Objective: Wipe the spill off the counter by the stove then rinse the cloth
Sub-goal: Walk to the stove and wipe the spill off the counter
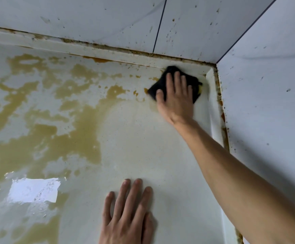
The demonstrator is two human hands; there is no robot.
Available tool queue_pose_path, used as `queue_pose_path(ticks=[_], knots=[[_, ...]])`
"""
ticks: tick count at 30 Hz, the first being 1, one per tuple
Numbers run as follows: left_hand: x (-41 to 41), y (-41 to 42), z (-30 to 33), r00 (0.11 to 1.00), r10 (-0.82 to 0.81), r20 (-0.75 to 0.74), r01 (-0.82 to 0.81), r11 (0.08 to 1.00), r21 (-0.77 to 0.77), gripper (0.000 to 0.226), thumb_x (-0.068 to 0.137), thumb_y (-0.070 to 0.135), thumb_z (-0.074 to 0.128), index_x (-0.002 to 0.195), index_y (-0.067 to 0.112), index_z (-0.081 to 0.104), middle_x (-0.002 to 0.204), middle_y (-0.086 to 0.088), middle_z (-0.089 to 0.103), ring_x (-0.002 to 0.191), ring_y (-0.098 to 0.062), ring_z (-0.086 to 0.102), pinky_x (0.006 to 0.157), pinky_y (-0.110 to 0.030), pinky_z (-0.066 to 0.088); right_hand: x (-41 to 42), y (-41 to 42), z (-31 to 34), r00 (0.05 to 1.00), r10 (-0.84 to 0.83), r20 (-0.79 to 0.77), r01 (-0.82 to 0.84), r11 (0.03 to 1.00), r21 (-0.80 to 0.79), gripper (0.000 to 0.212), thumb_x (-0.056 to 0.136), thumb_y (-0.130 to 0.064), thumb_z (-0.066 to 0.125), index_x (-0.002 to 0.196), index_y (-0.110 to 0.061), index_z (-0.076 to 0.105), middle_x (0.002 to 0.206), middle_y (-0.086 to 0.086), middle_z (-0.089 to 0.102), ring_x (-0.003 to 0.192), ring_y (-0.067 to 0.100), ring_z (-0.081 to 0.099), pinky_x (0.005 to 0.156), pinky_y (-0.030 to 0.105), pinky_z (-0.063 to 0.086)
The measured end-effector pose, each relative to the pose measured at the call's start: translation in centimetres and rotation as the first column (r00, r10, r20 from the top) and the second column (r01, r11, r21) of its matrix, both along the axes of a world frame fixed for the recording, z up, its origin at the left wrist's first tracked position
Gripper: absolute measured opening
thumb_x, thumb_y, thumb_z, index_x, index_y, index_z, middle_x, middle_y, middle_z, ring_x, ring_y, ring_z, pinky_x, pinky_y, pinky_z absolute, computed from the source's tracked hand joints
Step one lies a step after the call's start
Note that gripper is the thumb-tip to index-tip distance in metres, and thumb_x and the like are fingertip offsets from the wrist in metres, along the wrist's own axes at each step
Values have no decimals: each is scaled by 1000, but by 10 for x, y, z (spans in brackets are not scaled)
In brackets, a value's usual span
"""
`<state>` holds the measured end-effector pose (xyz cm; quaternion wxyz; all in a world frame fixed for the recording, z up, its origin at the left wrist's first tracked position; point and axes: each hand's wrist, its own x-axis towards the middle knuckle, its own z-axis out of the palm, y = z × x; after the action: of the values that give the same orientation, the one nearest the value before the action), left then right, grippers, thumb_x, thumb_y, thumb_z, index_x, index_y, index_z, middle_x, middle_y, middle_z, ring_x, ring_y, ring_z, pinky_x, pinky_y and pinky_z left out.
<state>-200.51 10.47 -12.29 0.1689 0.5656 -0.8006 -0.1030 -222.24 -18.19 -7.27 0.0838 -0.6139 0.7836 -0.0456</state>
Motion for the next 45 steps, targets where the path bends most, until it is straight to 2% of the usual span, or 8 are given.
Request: queue_pose_path(ticks=[4, 9, 13, 17, 20, 28, 36, 45], knots=[[2, 1, -5, 1000, 6, 8, -6, 1000, -29, 64, 94, 46, 50, 157, 40, 52, 171, 6, 41, 160, -22, 37, 127, -51, 25, 9, 31, -4, 959, 283, 26, -283, 959, -20, 69, 107, -55, 28, 169, -29, 11, 177, -4, 2, 164, 16, -1, 133, 42, 0], [1, 4, -13, 1000, 11, 8, -10, 1000, -28, 67, 89, 45, 54, 157, 42, 52, 170, 6, 44, 158, -23, 40, 125, -51, 27, -22, 26, -7, 982, -188, -23, 188, 982, -17, 73, 108, -56, 23, 169, -19, 7, 177, 7, 3, 164, 24, 2, 132, 47, 4], [-4, 2, -10, 1000, 12, 16, -12, 1000, -13, 63, 90, 45, 53, 153, 40, 57, 170, 6, 43, 159, -23, 40, 126, -50, 26, 21, -13, -3, 948, -316, 43, 317, 948, -23, 75, 108, -51, 26, 168, -10, 8, 176, 16, 4, 163, 32, 2, 131, 51, 3], [0, -3, 7, 1000, -3, 21, 4, 1000, -18, 55, 97, 46, 46, 151, 37, 58, 171, 6, 41, 160, -21, 36, 128, -48, 27, 84, -17, -2, 998, 52, 27, -51, 998, -47, 72, 107, -52, 30, 168, -17, 14, 177, 7, 7, 164, 25, 5, 132, 47, 3], [0, -5, 16, 999, -11, 38, 12, 1000, -19, 53, 100, 45, 42, 149, 35, 61, 170, 4, 43, 159, -21, 38, 121, -52, 36, 76, -5, 0, 943, 324, 72, -322, 946, -32, 70, 108, -55, 32, 169, -24, 15, 177, -1, 7, 164, 19, 3, 132, 43, 3], [-1, -4, 17, 999, -1, 51, 4, 999, -50, 59, 87, 44, 61, 145, 34, 64, 167, 3, 48, 157, -22, 41, 122, -51, 34, 62, -19, -2, 1000, -17, 16, 17, 1000, -4, 74, 107, -54, 26, 169, -18, 8, 177, 7, 4, 164, 25, 1, 132, 49, 2], [0, -3, 18, 998, -6, 66, 8, 999, -31, 64, 82, 44, 67, 146, 35, 63, 168, 4, 47, 159, -21, 38, 127, -49, 28, 117, -12, 2, 842, 536, 51, -537, 844, -9, 70, 107, -53, 31, 169, -25, 12, 177, -1, 5, 164, 18, 0, 132, 45, 2], [-1, -6, 26, 998, -16, 68, 19, 999, -32, 60, 81, 44, 69, 141, 34, 68, 162, 3, 54, 154, -22, 46, 121, -50, 37, 103, -49, 4, 934, 358, 17, -358, 933, 44, 70, 108, -54, 29, 169, -28, 8, 178, 0, 1, 164, 20, -1, 132, 47, 1]])
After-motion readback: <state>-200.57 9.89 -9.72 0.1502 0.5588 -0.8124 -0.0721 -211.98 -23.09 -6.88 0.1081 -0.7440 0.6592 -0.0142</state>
